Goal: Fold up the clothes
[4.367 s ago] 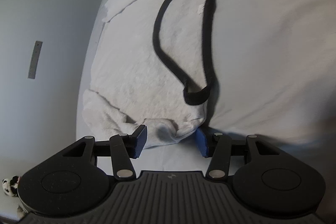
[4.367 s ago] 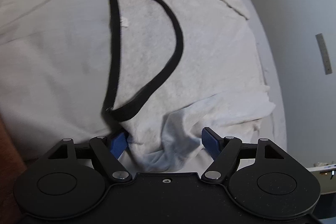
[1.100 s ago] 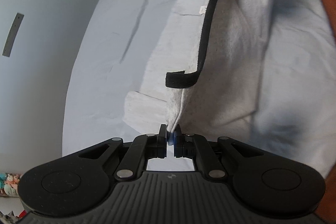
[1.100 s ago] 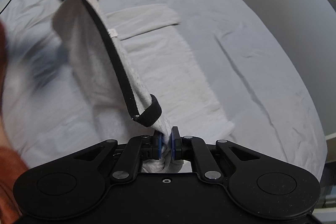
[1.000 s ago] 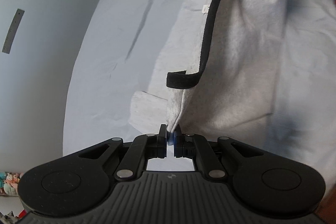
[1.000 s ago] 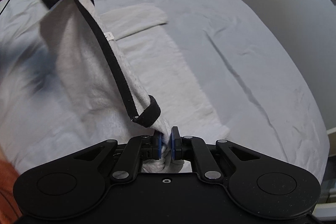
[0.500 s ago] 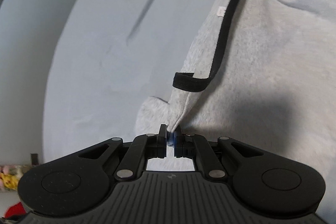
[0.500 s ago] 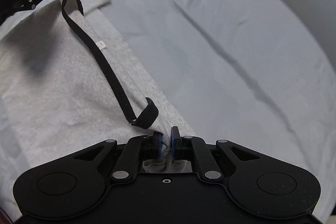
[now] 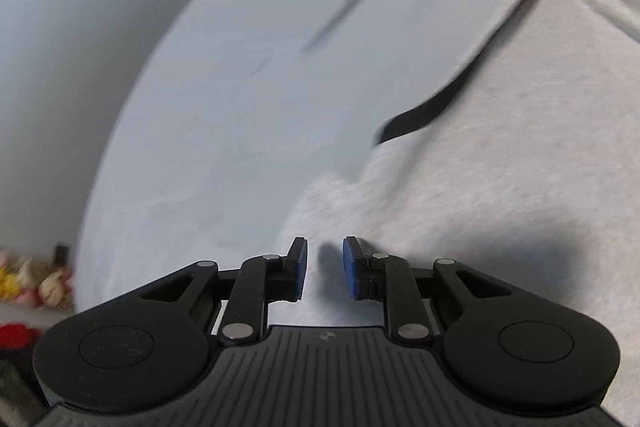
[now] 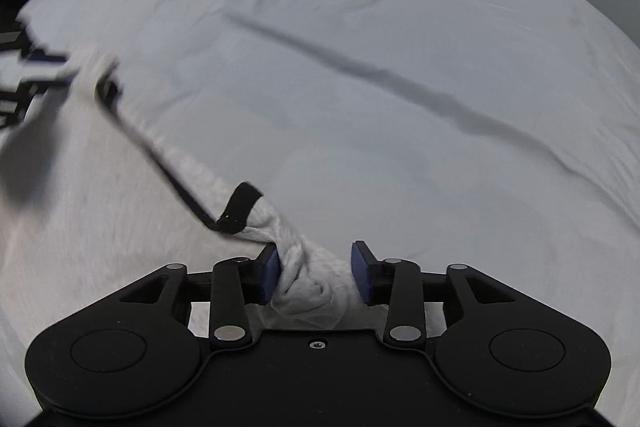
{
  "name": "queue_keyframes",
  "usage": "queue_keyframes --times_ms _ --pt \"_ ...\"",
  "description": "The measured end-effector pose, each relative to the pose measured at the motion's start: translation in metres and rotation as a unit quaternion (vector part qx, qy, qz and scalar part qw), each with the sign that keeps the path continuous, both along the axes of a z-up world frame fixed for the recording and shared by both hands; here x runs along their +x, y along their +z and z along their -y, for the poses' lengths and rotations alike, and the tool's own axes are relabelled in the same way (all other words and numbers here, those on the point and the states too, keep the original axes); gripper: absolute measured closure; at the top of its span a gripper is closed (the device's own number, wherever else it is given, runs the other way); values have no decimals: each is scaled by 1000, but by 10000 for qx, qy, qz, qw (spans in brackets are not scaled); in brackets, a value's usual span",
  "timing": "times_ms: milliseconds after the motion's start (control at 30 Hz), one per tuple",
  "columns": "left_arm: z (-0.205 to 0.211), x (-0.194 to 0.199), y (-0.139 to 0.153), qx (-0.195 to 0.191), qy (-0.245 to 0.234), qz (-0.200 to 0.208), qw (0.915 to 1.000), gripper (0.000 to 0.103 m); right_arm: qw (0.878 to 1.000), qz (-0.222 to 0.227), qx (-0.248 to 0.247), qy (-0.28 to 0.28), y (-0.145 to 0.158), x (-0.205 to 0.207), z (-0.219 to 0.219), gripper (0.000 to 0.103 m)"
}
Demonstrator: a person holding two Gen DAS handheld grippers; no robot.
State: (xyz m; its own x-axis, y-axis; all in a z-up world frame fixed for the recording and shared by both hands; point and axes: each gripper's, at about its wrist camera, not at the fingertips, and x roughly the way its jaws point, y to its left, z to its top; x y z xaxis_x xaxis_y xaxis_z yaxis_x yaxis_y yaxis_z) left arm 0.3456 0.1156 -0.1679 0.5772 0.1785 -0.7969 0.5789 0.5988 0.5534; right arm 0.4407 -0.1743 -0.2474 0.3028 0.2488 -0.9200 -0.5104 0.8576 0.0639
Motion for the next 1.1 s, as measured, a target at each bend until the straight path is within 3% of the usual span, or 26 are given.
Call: queue_keyframes --times_ms 67,233,467,700,767,933,1100 --pt "-3 -18 17 -78 -22 -27 10000 84 9996 7 31 -291 16 -7 6 63" --pt "-5 -56 37 -7 47 -140 9999 83 9992 204 67 -324 48 -39 16 63" --pt "-5 -93 46 -344 97 -303 9989 83 9974 134 539 -461 56 -83 31 64" --pt "-6 -115 17 -911 373 -302 9947 86 9945 -185 972 -341 22 -122 14 82" --pt "-11 -110 3 -821 540 -337 9946 88 9963 -213 752 -368 6 -125 11 83" --pt "-32 -102 -31 -670 870 -524 9926 89 9925 -461 597 -966 -29 -112 34 103" --pt "-38 -99 -36 -853 965 -478 9905 89 9805 -759 1123 -1420 -44 -102 58 103"
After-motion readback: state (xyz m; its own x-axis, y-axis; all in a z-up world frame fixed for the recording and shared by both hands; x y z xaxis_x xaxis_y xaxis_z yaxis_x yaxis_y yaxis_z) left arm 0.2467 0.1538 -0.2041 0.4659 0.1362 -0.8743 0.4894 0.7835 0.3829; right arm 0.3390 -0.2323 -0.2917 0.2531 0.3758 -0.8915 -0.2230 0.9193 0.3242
